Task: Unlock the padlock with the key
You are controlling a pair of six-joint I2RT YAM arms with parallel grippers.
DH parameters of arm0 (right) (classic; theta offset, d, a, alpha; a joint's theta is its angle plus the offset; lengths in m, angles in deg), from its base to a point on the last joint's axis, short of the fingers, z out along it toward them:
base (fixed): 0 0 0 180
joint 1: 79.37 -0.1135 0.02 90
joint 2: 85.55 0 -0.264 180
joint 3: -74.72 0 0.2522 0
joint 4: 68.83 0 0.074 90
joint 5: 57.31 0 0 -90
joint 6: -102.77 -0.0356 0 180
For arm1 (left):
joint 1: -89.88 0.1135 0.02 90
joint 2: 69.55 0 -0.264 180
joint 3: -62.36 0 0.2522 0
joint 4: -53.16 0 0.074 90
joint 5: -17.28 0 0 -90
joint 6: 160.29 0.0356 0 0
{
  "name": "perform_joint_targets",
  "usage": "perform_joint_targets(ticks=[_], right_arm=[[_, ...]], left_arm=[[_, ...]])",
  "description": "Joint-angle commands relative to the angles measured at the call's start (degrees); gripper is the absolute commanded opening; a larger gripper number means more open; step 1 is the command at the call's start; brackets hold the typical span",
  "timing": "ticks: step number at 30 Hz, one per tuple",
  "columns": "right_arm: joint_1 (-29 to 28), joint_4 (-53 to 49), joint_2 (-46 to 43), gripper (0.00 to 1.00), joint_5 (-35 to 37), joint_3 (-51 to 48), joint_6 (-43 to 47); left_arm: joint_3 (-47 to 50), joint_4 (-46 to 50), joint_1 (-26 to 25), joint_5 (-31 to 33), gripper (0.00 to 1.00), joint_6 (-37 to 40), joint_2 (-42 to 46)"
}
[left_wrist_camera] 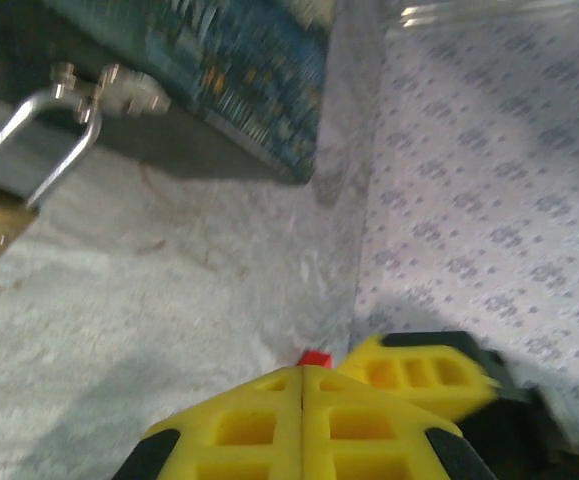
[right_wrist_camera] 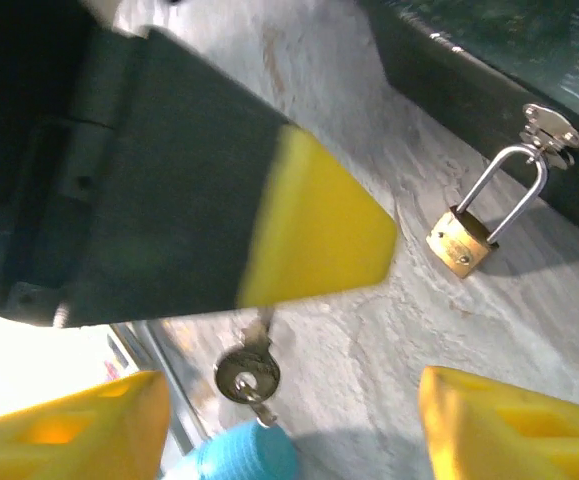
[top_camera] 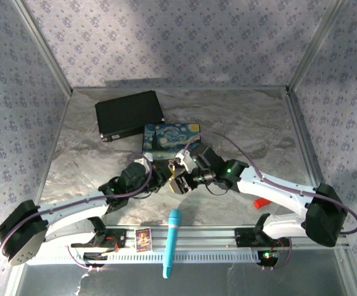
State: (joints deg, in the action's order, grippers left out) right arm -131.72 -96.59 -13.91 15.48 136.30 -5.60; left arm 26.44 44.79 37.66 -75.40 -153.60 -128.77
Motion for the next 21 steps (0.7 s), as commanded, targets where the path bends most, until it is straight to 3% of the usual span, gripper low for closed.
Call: perform_joint_targets(ticks=[1, 11, 15, 21], right_arm=[[3.9, 19.5, -2.8, 0.75, -7.3, -6.2, -13.9], [6.2, 50.6, -1.6, 0.67, -14.2, -13.2, -35.7], [7.3, 49.5, -2.3, 0.63, -14.7, -13.3, -36.5], [7.2, 53.6, -0.3, 0.41, -16.5, -13.3, -39.2]], left_arm=[[2.1, -6.7, 1.7, 4.4, 0.00, 2.9, 2.6], [2.7, -19.2, 2.1, 9.0, 0.00, 4.3, 4.5], [3.3, -23.1, 2.0, 10.1, 0.00, 4.0, 4.3], [3.5, -27.0, 2.0, 11.5, 0.00, 4.4, 3.8]])
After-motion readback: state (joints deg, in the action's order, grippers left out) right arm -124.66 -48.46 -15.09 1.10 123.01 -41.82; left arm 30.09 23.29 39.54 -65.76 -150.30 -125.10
